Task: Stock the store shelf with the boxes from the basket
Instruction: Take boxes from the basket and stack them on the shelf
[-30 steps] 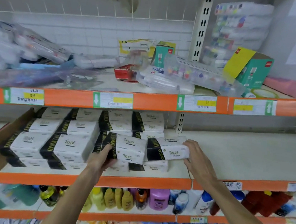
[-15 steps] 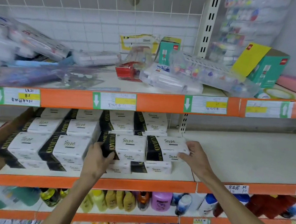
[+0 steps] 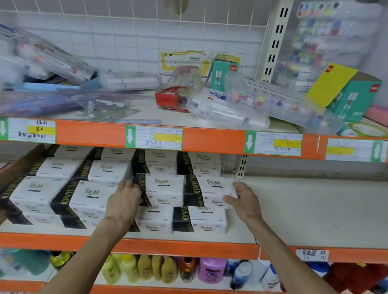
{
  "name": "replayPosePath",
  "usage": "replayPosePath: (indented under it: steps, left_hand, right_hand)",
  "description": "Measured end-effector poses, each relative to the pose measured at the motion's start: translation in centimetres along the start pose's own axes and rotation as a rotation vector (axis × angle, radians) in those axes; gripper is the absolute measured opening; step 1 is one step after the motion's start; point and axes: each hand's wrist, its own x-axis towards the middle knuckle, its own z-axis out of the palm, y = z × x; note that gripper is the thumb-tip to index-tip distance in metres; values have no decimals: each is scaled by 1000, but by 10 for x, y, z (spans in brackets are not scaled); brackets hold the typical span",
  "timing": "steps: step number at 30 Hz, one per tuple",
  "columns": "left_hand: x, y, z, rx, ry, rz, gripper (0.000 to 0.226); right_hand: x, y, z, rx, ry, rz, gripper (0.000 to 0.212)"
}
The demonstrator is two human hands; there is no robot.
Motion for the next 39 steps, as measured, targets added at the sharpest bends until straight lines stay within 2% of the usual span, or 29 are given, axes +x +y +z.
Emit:
replayPosePath:
  steps: [3, 10, 17, 26, 28, 31, 33, 39]
  left_hand:
    - [9, 0, -4, 230, -4, 59, 13]
    - [30, -12, 5, 258, 77, 18, 20]
    - [49, -20, 12, 230, 32, -45, 21]
    - [36, -10, 15, 7, 114, -115, 26]
    - [24, 0, 15, -94, 189, -12, 28]
    - [7, 26, 12, -289, 269, 351, 27]
    - [-6, 53, 4, -414, 268, 513, 22]
    - [-47, 153, -18, -587, 230, 692, 18]
  right_hand:
    - [8, -5, 8, -37, 0, 19, 54]
    - [28, -8, 26, -48, 28, 34, 54]
    - [43, -16, 48, -20, 70, 52, 54]
    - [32, -14, 42, -46, 11, 15, 48]
    - [18, -8, 38, -56, 49, -13, 48]
    - [-5, 7, 24, -46, 165, 9, 47]
    - [-19, 21, 8, -83, 196, 11, 40]
    - [-67, 68, -62, -166, 256, -72, 26]
